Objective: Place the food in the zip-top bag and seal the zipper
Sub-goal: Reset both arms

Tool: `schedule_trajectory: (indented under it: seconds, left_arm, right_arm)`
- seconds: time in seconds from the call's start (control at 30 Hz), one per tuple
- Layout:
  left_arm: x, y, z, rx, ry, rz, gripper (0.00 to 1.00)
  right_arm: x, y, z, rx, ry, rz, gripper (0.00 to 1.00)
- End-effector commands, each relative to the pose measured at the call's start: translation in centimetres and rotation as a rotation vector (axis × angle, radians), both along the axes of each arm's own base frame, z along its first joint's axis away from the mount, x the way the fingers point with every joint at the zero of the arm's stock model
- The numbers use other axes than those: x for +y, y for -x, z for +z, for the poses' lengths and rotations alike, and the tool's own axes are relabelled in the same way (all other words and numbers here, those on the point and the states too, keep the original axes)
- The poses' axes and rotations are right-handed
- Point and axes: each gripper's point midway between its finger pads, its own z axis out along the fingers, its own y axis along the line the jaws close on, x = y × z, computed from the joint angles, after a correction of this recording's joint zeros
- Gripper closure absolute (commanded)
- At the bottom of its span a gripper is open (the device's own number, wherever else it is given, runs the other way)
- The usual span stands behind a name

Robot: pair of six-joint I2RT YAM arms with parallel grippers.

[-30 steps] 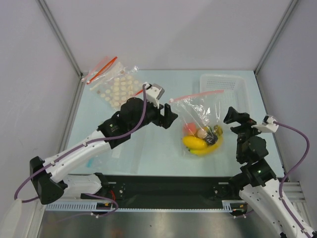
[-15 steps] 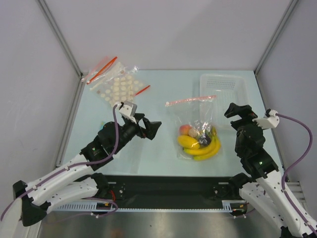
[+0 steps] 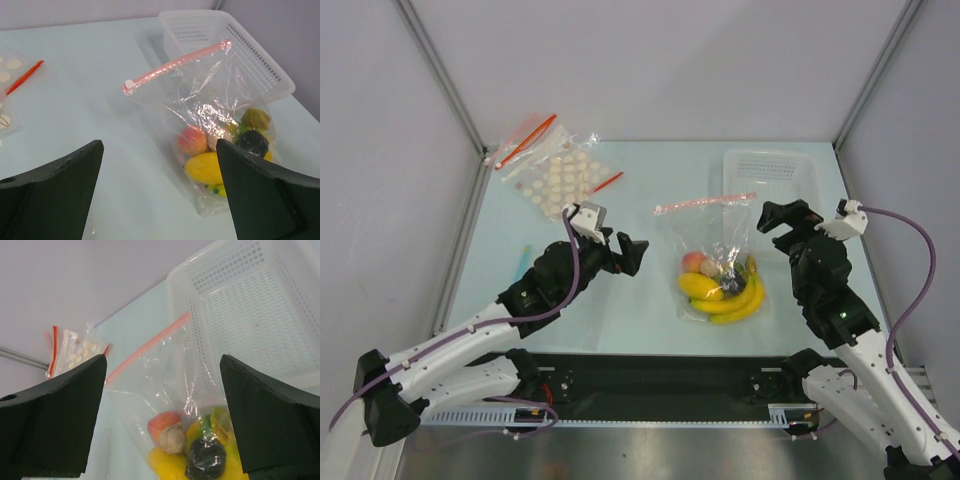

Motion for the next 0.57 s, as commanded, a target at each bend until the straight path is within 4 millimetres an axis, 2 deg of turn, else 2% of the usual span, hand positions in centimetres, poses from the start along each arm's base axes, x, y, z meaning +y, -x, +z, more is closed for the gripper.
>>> schedule_trajectory:
  seconds: [0.0,0.07,0.2,0.33,0.53]
  left_arm:
    - [0.9,-0.7,1.6,-0.054,0.033,0.055,0.0]
    - [0.9,-0.8,1.3,-0.053,0.024,0.063,0.0]
    - [0.5,-0.7,1.3,-0.048,0.023,0.043,0.0]
    - [0.6,-0.7,1.2,-0.047,0.022,0.047,0.0]
    - [0.2,-0.9,0.9,-0.038,0.012,0.041,0.0]
  right_arm:
    - [0.0,0.3,1.8,-0.045,0.058,0.026,0.0]
    - [-0.6,0.1,0.4,-0.027,0.064,-0.007,0.0]
    - [-1.1,0.2,-0.7,-0.026,0.051,-0.027,0.0]
    - [-0.2,0.4,0.0,-0.062,0.045,0.037,0.0]
    - [0.2,0.3,-0.1,-0.067,0.064,0.062,0.0]
